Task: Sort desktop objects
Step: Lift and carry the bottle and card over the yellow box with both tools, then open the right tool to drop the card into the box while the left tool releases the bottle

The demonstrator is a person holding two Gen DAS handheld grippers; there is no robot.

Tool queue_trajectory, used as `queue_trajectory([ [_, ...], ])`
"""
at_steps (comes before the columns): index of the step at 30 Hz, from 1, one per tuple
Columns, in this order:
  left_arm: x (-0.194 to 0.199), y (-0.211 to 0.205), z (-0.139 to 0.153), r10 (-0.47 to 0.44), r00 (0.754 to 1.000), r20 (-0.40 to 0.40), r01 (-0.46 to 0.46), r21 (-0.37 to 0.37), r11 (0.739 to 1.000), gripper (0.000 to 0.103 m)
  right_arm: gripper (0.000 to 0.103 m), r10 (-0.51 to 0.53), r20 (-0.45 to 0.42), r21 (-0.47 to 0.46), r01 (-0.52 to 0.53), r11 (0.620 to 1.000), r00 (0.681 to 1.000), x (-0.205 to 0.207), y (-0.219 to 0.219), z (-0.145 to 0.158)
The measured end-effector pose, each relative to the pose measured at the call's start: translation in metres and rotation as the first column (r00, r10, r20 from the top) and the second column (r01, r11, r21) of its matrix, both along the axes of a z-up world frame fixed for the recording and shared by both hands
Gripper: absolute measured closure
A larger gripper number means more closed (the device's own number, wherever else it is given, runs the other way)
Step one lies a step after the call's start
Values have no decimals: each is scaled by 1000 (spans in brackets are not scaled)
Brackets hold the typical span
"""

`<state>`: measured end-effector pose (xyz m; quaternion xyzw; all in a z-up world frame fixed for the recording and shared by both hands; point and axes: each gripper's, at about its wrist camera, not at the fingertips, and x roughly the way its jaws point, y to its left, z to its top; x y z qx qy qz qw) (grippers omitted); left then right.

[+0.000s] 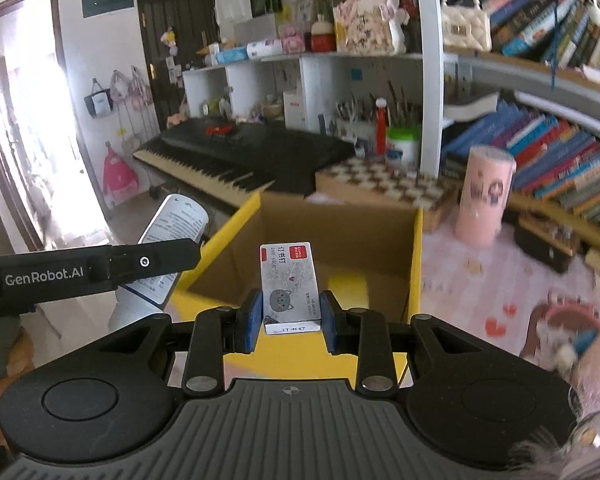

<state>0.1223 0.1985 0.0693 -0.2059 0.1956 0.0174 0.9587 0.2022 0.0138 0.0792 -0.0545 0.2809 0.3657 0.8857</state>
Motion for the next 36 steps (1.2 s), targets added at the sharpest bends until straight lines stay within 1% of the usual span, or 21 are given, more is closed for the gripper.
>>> queue_trajectory([
  [6,34,9,1,44,999,10,-44,17,999,73,75,-20,37,-4,20,1000,999,50,8,6],
  [11,65,13,-9,69,997,-18,-68,49,996,72,75,-29,48,-2,29,1000,998,84,15,6],
  [17,102,11,-34,76,991,-111,-61,126,990,73,75,-19,60,-26,21,999,998,116,33,-2],
  [19,110,9,-41,72,988,-138,-53,140,989,73,75,-10,55,-39,12,999,998,125,41,-7],
  [24,128,4,-61,69,974,-217,-29,186,982,72,75,54,44,-99,-49,994,998,142,65,-24],
  [27,137,0,-73,75,956,-285,-9,224,974,72,75,120,16,-149,-116,982,993,153,83,-36],
  [30,142,-3,-83,68,940,-334,18,246,969,72,75,198,-46,-211,-204,956,979,165,105,-50],
  [33,144,-5,-87,62,935,-348,31,256,966,72,75,242,-118,-272,-266,925,963,179,126,-64],
  [36,145,-5,-88,62,929,-364,38,262,964,72,75,253,-150,-329,-290,899,956,188,142,-77],
])
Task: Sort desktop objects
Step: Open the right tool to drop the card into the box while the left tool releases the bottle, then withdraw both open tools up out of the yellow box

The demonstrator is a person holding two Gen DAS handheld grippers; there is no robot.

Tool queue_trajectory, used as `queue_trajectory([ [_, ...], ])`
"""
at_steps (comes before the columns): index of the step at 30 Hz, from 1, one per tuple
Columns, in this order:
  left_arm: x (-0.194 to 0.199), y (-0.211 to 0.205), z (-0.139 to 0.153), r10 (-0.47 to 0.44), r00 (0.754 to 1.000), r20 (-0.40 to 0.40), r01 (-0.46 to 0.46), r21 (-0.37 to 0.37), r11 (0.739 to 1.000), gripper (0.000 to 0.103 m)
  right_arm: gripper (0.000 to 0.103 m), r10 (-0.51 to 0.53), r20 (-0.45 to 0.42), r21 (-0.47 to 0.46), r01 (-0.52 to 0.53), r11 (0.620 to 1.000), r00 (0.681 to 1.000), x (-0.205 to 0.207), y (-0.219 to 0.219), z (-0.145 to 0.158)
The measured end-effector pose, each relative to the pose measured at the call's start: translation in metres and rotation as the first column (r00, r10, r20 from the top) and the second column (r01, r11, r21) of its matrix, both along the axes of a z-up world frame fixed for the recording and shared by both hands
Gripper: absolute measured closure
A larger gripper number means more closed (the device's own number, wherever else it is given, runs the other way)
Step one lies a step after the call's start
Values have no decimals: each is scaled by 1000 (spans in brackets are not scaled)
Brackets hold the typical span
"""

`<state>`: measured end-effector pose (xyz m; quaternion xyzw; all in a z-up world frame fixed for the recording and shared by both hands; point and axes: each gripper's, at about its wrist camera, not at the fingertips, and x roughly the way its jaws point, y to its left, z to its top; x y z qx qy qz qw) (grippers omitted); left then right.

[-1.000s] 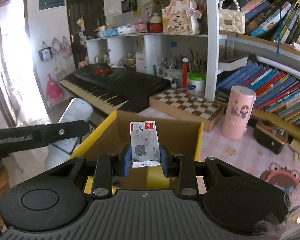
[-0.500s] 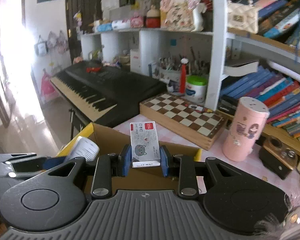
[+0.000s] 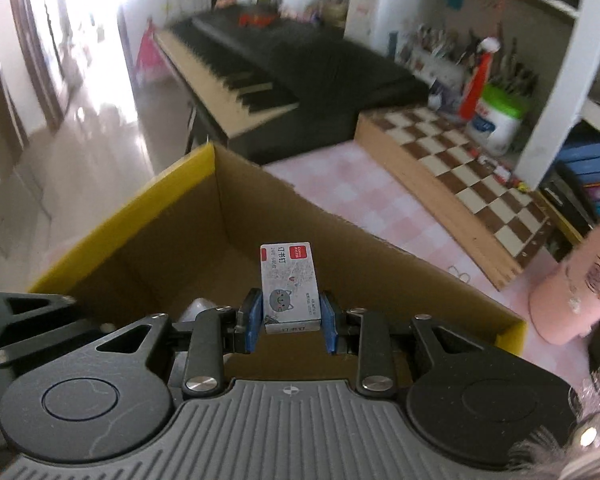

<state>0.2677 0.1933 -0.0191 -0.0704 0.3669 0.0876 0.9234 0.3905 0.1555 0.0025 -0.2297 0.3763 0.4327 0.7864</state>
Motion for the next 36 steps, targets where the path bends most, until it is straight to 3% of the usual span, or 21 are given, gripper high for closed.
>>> queue_trajectory([
  [6,2,-2,0,6,1000,-30,-6,5,1000,72,75,19,-40,-113,-23,993,999,15,16,-21],
  [12,-1,-2,-2,50,999,-21,-50,-7,999,72,74,-7,-76,-122,-3,993,997,20,17,-29],
  [14,-6,-1,1,73,997,21,-73,-14,997,72,74,-17,-78,-114,8,993,997,19,15,-30],
  [23,-27,2,25,102,985,140,-100,-19,995,62,62,-70,-30,-11,69,998,997,13,0,-9],
  [26,-37,1,35,104,978,181,-103,-10,995,53,61,-93,12,42,93,995,996,6,-9,6],
  [36,-72,5,66,119,949,293,-123,-7,992,37,60,-221,89,233,196,953,971,-28,-59,54],
])
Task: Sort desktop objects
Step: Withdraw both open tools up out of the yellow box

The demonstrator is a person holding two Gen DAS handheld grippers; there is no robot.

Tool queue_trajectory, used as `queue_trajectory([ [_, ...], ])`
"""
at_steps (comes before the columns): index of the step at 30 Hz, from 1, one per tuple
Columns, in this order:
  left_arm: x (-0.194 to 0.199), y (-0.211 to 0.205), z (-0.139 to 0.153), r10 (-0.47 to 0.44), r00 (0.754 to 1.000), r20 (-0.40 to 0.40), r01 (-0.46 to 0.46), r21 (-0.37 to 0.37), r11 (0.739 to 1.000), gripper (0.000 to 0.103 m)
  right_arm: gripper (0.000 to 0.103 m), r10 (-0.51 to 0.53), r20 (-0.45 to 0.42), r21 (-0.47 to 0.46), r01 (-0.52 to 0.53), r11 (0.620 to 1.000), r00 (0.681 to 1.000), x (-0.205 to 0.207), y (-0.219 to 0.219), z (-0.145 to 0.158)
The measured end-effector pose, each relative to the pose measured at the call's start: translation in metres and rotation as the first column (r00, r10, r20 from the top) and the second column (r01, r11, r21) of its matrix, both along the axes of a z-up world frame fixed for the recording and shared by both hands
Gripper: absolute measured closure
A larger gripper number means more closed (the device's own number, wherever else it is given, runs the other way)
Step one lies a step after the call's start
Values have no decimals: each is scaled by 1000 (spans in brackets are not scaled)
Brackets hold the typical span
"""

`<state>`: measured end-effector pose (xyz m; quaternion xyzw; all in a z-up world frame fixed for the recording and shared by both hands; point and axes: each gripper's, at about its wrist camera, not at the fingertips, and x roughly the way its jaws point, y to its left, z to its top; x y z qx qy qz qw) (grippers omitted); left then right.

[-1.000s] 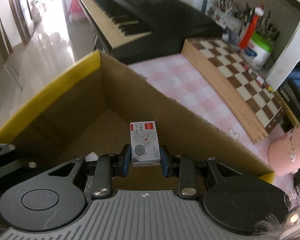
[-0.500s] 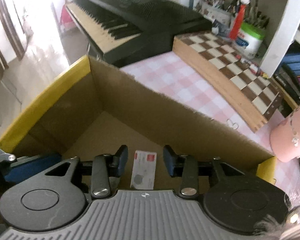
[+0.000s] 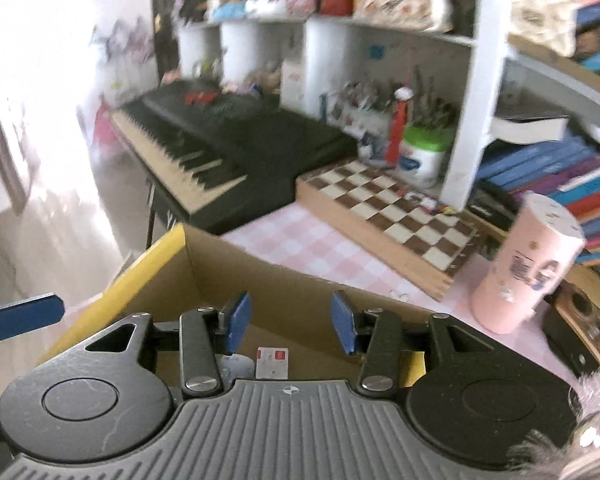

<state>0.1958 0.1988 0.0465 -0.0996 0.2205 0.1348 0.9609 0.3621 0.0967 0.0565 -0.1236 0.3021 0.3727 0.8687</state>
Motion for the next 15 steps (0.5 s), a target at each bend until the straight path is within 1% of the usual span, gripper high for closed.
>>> queue_trajectory([
  [6,-23,2,8,10,999,34,-10,-8,1000,32,58,-101,39,87,97,992,994,-23,-36,17],
  [10,-36,2,10,4,999,46,-4,-12,1000,31,58,-146,65,109,139,984,987,-39,-55,21],
  [15,-49,-1,10,-8,999,54,9,-17,1000,31,58,-195,77,121,185,975,978,-63,-75,20],
])
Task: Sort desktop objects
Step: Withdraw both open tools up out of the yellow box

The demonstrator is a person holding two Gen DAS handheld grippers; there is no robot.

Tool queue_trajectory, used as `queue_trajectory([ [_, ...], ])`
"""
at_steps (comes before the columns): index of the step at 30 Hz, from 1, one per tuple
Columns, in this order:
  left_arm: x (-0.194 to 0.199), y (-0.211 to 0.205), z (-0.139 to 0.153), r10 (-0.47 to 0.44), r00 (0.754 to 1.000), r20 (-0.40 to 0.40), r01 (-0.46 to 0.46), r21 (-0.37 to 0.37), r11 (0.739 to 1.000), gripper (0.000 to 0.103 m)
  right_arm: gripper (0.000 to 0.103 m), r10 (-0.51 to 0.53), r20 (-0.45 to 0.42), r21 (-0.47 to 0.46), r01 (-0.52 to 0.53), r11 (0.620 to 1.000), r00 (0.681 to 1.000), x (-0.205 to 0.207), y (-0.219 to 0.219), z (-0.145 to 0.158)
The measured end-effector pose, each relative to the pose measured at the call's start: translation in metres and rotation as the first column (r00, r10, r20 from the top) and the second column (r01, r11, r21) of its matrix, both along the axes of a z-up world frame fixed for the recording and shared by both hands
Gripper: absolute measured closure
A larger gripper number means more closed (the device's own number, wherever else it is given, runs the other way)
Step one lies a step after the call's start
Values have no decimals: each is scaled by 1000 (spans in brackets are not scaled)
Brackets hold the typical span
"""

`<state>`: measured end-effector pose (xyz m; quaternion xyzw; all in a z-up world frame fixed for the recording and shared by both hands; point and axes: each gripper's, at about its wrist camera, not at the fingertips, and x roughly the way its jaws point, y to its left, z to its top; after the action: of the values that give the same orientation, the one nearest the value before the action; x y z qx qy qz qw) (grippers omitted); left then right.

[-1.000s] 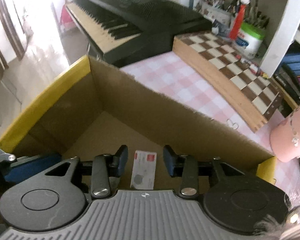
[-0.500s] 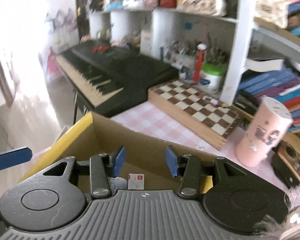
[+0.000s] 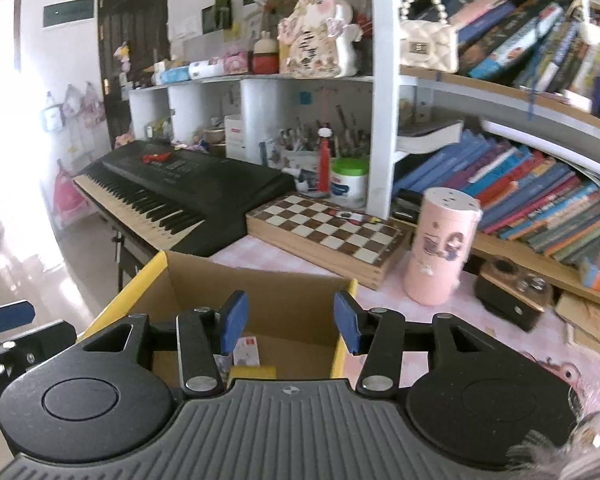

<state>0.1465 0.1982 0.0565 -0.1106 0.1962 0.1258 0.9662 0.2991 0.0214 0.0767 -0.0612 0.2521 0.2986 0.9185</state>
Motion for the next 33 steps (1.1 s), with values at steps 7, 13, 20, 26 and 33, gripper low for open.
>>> queue_trajectory([
  [7,-25,-4,-5,-24,1000,1,24,0,1000,30,58,-80,2,7,80,997,997,-33,-23,-9],
  [13,-49,-5,-10,-40,999,-16,40,-6,999,30,58,-120,-11,-7,120,993,993,-65,-33,-22],
  [20,-78,-9,-17,-60,997,-45,60,-10,998,30,57,-139,-31,-25,138,990,990,-107,-38,-34],
  [26,-101,-16,-22,-71,996,-62,71,-1,997,30,57,-142,-36,-37,141,989,989,-141,-42,-43],
  [33,-119,-26,-32,-80,992,-96,83,21,996,30,55,-154,-23,-60,153,986,988,-179,-46,-55],
])
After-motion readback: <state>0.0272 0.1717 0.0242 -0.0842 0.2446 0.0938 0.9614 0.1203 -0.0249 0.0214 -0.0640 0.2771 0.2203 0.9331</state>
